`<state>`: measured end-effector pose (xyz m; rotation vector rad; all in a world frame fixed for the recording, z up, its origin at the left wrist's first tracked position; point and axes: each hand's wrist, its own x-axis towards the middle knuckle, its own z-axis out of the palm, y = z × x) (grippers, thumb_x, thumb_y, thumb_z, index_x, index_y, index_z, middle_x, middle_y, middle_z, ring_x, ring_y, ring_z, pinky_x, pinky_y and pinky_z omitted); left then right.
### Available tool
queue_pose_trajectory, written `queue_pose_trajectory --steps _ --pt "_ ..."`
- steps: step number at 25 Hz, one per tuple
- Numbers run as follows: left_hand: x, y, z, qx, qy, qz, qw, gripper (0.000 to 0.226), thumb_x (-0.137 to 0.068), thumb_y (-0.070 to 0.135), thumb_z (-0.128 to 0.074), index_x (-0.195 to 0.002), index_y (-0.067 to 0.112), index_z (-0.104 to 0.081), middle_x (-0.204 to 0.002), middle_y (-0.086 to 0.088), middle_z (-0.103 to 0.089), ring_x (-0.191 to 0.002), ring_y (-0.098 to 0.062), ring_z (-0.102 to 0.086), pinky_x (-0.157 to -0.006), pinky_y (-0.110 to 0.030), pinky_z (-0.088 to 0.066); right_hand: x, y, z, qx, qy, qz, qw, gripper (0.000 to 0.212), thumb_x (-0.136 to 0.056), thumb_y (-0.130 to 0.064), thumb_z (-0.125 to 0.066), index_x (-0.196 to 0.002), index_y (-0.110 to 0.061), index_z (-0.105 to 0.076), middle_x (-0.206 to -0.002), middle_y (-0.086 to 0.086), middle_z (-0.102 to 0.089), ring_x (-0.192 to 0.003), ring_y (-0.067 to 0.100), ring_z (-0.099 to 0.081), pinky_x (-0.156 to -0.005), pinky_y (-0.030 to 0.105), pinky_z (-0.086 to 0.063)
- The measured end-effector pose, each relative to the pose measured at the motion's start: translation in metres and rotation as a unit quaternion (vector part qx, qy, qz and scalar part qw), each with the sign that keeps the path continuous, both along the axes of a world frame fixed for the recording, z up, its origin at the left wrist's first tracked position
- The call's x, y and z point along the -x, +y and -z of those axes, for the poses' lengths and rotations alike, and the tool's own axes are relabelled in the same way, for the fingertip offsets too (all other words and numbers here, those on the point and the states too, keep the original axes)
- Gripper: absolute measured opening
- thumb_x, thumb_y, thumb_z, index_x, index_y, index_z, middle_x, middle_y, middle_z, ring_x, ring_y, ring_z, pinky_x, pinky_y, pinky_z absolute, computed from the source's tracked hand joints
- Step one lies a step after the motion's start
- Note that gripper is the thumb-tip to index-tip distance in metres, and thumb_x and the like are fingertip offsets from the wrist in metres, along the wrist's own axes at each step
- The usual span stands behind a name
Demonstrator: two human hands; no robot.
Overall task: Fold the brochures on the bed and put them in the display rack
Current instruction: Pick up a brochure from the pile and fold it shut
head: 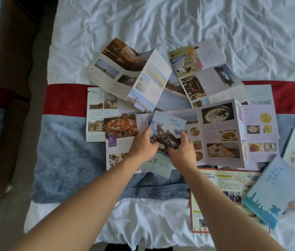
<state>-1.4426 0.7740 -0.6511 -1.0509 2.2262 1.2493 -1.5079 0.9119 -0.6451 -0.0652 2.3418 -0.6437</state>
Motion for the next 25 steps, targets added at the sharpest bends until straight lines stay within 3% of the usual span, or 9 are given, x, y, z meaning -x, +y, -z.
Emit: queue_pose_trajectory --steps 4,7,13,16,20,25 --pt "-0.027 -0.007 -0.013 0.045 -0.007 0.001 0.999 0.06 -0.092 0.034 -0.057 -0.147 0.021 -0.038 -0.135 -0.007 -0.042 -0.12 -0.027 -0.052 -0.093 -0.032 -0.042 -0.019 -0.013 -0.018 -0.021 0.037 -0.096 0.994 0.074 -0.085 -0.014 -0.061 -0.148 -0.028 -0.025 -0.129 0.013 -0.044 -0.088 0.029 -0.052 -0.067 0.036 -0.043" --pt "-0.062 -0.019 -0.031 0.096 -0.016 0.035 0.995 0.065 -0.093 0.033 -0.057 -0.152 0.025 -0.03 -0.139 -0.01 -0.037 -0.122 -0.03 -0.05 -0.093 -0.039 -0.048 -0.048 -0.03 -0.033 -0.027 0.063 -0.186 0.98 0.078 -0.086 -0.014 -0.063 -0.15 -0.027 -0.02 -0.136 0.014 -0.039 -0.096 0.035 -0.059 -0.065 0.035 -0.042" --pt "-0.142 -0.064 -0.049 0.212 -0.035 0.05 0.975 0.061 -0.091 0.033 -0.059 -0.148 0.029 -0.039 -0.128 -0.011 -0.045 -0.109 -0.03 -0.057 -0.09 -0.04 -0.049 -0.116 -0.083 -0.055 -0.08 0.101 -0.293 0.947 0.088 -0.09 -0.024 -0.062 -0.156 -0.029 -0.004 -0.14 0.013 -0.035 -0.098 0.034 -0.063 -0.065 0.038 -0.047" --pt "-0.182 -0.089 -0.042 0.207 -0.056 0.05 0.976 0.062 -0.091 0.032 -0.057 -0.149 0.031 -0.036 -0.128 -0.011 -0.045 -0.112 -0.034 -0.054 -0.093 -0.042 -0.045 -0.156 -0.109 -0.048 -0.085 0.105 -0.328 0.935 0.09 -0.09 -0.029 -0.063 -0.156 -0.028 -0.002 -0.139 0.013 -0.036 -0.104 0.034 -0.061 -0.076 0.041 -0.049" --pt "-0.243 -0.115 -0.023 0.134 -0.057 -0.008 0.989 0.06 -0.091 0.028 -0.057 -0.148 0.032 -0.037 -0.125 -0.009 -0.041 -0.113 -0.034 -0.051 -0.091 -0.043 -0.049 -0.212 -0.141 -0.025 -0.096 0.102 -0.348 0.927 0.088 -0.091 -0.03 -0.064 -0.155 -0.027 -0.004 -0.135 0.013 -0.037 -0.106 0.034 -0.06 -0.075 0.038 -0.048" --pt "-0.306 -0.14 0.005 0.156 -0.068 -0.008 0.985 0.057 -0.091 0.024 -0.056 -0.145 0.033 -0.04 -0.121 -0.007 -0.041 -0.111 -0.03 -0.052 -0.081 -0.042 -0.051 -0.27 -0.166 0.01 -0.094 0.077 -0.375 0.919 0.086 -0.091 -0.034 -0.063 -0.154 -0.028 -0.006 -0.131 0.009 -0.037 -0.107 0.031 -0.06 -0.076 0.04 -0.049"
